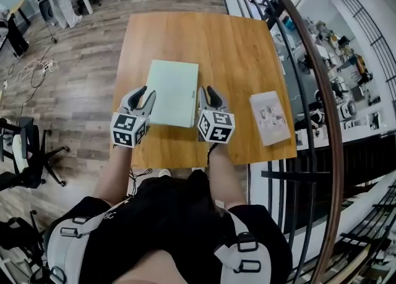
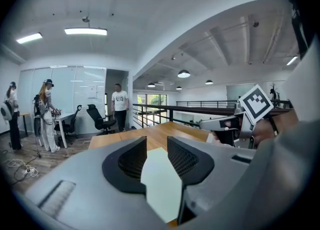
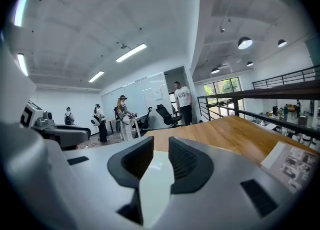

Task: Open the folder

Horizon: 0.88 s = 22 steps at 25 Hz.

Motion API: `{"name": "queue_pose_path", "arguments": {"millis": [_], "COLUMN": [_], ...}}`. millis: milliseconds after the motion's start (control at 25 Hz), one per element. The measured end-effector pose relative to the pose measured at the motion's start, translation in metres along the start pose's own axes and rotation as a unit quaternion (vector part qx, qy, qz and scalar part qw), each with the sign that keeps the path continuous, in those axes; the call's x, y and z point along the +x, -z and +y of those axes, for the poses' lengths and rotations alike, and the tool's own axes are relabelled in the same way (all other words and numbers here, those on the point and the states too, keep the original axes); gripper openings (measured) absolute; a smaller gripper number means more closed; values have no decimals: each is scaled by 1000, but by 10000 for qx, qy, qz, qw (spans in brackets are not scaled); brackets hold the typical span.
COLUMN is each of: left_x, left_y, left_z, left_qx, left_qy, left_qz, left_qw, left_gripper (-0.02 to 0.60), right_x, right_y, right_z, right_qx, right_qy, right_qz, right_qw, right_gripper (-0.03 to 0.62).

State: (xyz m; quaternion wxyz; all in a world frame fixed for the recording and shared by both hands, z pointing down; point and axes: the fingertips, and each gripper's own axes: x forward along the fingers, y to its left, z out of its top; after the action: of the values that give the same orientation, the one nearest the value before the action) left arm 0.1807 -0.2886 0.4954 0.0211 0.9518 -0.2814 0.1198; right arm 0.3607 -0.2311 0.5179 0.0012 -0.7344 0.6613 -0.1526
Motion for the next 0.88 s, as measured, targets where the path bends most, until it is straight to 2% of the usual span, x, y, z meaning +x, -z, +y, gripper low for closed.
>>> {"name": "queue_pose_path", "arguments": {"millis": [120,200,440,680,880], "left_x": [11,16,24,30,36], "left_y": [20,33,70,120,157], "left_z": [-8,-12,-29,-67,-92], "left_qx": [135,419,1143,1908,2402], "left_qy": [328,440,749,1322,1553], "left_qz": [336,544,1008,1641,2044], "left_qw": [9988,9967,9855,9587,9361], "left_gripper": [185,217,251,288,305], "right_x": [11,18,36,51,62], "right_y": [14,28,78,124,156], "right_z": [-9,-16,-42,-48,-51], "right_qx": [349,631,1540,2491,2687], "right_qy": [-66,-104,-72,-395,-535], "right_qz": [184,342,823,1254,1560], "right_qw": [9992,9974,9846,9595,9490], "right_gripper": [89,101,107,107,107]}}
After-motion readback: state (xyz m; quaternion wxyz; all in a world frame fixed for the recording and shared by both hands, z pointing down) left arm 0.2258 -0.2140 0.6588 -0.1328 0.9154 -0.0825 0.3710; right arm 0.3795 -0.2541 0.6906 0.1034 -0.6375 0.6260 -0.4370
